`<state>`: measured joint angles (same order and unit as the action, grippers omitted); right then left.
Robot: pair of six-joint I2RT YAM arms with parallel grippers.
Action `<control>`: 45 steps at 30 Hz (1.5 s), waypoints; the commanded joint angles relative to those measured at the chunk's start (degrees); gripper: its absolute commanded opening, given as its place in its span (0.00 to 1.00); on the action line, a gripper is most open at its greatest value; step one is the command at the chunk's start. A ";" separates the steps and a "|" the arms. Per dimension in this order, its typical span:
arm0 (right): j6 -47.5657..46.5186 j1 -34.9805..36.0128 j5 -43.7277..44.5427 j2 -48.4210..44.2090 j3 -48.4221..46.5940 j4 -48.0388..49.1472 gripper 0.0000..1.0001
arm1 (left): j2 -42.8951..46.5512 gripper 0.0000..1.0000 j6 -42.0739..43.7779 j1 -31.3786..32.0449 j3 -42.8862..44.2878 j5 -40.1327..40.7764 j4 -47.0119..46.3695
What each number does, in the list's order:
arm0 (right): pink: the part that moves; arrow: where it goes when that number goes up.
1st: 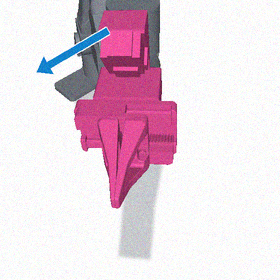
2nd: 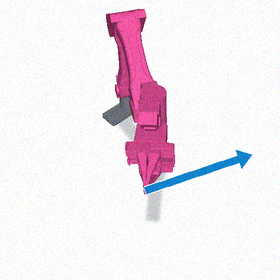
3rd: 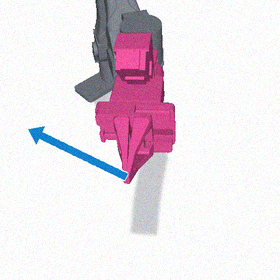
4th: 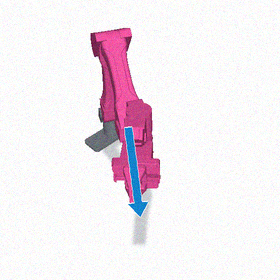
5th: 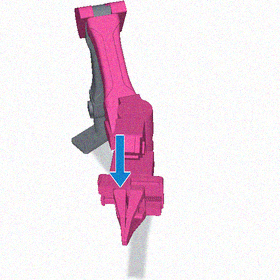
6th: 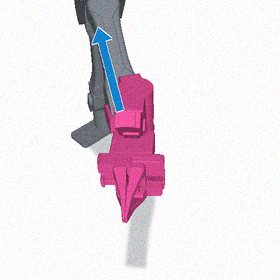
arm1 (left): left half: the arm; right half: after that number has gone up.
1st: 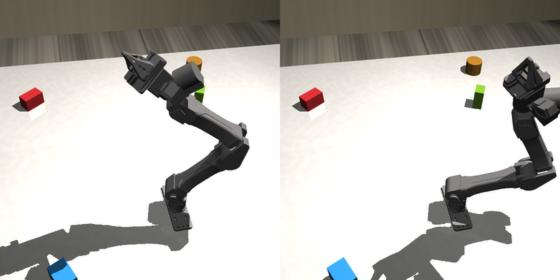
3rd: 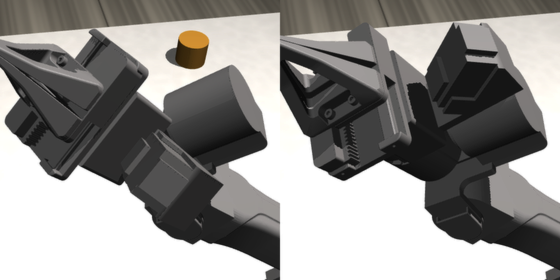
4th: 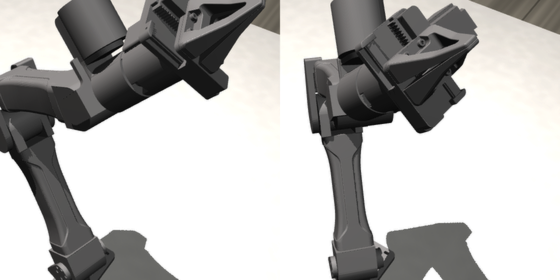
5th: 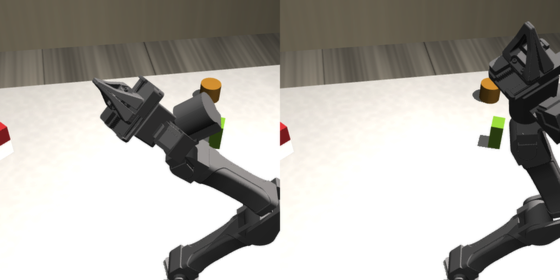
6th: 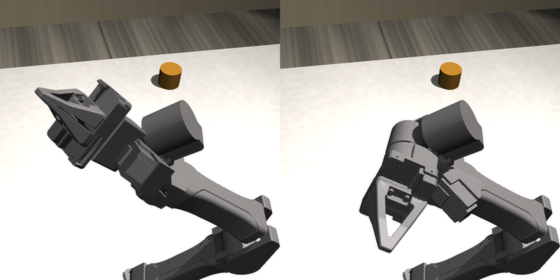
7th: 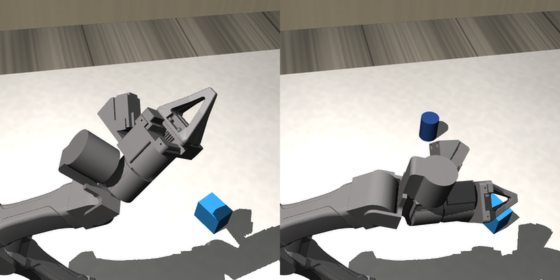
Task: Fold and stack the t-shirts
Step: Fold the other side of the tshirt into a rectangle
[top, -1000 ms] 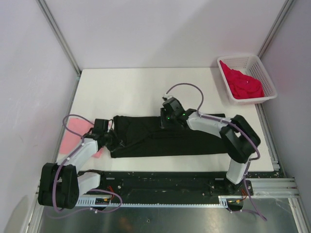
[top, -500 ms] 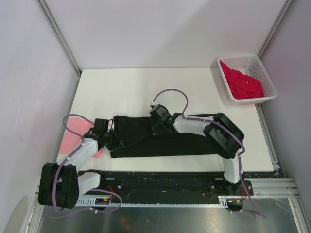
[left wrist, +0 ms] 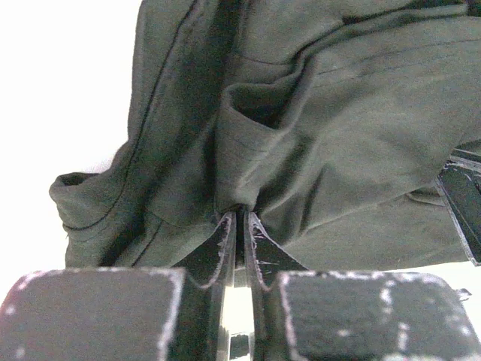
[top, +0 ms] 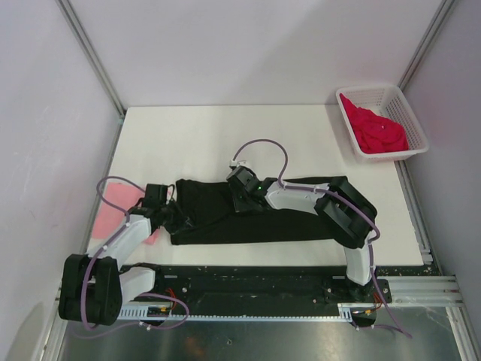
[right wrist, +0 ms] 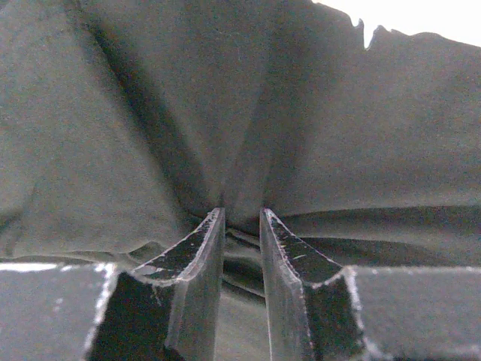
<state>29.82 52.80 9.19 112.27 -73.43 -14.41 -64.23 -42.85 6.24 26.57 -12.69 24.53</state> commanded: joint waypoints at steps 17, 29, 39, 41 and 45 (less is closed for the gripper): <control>-5.81 -2.14 -7.82 8.42 -20.85 3.19 0.43 | 4.49 0.38 4.34 -0.43 9.33 4.70 1.06; -6.91 -0.64 -6.26 15.30 -29.40 -1.81 0.43 | -4.19 0.39 4.78 -0.42 11.76 11.54 -0.60; -7.33 -0.60 -5.56 14.42 -28.07 -2.25 0.43 | -9.34 0.34 3.17 -0.41 11.83 14.85 -1.13; -7.52 -0.70 -5.51 14.24 -27.82 -2.23 0.43 | -9.01 0.34 2.89 -0.41 11.79 15.73 -1.08; -8.03 -1.10 -5.51 14.10 -27.76 -2.11 0.45 | -8.56 0.33 2.53 -0.36 11.69 16.92 -1.07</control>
<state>23.24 52.16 2.57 127.61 -99.90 -16.25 -73.67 -39.62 6.22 36.36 1.08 24.56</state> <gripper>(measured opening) 0.439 0.336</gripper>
